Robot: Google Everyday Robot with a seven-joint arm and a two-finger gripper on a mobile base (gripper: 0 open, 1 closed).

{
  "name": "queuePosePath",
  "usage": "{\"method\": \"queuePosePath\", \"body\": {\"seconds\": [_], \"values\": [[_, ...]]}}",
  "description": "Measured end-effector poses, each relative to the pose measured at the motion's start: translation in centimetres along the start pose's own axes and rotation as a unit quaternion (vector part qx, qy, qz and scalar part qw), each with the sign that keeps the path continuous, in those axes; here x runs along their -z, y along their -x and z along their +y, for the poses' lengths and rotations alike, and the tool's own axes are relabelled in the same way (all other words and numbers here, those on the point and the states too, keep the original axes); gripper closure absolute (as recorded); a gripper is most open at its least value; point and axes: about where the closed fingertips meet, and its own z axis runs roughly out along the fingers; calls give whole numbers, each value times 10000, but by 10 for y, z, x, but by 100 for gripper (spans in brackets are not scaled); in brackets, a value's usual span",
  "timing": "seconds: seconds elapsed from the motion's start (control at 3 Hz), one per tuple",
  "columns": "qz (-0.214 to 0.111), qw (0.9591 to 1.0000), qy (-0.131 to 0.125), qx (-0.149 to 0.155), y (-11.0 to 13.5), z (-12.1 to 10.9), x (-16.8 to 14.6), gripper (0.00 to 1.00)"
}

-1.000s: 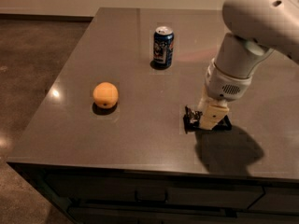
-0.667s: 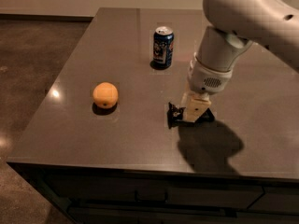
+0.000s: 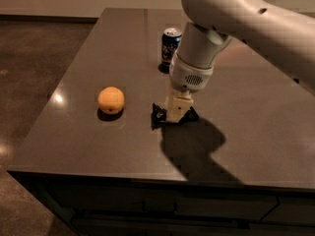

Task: Move rxbar chocolate near orange

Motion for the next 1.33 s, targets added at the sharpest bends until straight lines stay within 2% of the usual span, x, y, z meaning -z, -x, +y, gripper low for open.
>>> {"method": "queuePosePath", "body": {"seconds": [0.33, 0.67, 1.0, 1.33], "values": [[-14, 10000, 5, 14, 2, -1, -1, 100], [-104, 9999, 51, 99, 19, -4, -6, 100], [-106, 9999, 52, 100, 19, -4, -6, 100], [-255, 9996, 71, 134, 37, -7, -9, 85]]}}
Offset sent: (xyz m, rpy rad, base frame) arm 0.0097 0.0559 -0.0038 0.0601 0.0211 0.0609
